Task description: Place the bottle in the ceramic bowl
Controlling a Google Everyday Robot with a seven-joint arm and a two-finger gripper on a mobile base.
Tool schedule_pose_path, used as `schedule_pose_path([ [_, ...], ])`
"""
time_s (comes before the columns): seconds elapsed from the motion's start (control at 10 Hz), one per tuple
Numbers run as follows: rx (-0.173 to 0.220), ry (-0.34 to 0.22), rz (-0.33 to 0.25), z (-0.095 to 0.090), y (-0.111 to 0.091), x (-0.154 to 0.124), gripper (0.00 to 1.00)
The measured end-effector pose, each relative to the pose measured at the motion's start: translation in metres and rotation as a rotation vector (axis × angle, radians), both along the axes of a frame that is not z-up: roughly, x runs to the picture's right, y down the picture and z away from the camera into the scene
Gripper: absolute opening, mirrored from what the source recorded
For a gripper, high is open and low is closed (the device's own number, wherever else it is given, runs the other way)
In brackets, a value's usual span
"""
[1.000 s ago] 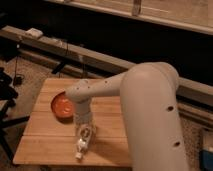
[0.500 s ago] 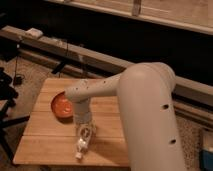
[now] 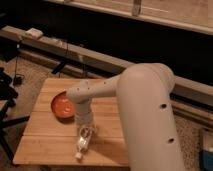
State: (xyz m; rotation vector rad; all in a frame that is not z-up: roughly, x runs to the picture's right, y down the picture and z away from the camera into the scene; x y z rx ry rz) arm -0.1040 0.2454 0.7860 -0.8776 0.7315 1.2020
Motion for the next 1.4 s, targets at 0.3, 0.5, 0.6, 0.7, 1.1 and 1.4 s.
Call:
schedule_pose_path([
  [0.3,-0.011,0.009,0.015,0.001,0.002,0.003,0.65],
  [0.5,-0.019,0.016,0.028,0.003,0.003,0.006,0.65],
  [0.6,-0.028,0.009,0.036,0.003,0.003,0.006,0.65],
  [0.7,-0.034,-0.005,0.038,0.004,0.004,0.005,0.65],
  [1.1,-0.049,-0.079,0.046,0.002,0.004,-0.005,0.48],
  [1.4,-0.049,-0.102,0.053,0.001,0.000,-0.006,0.18],
])
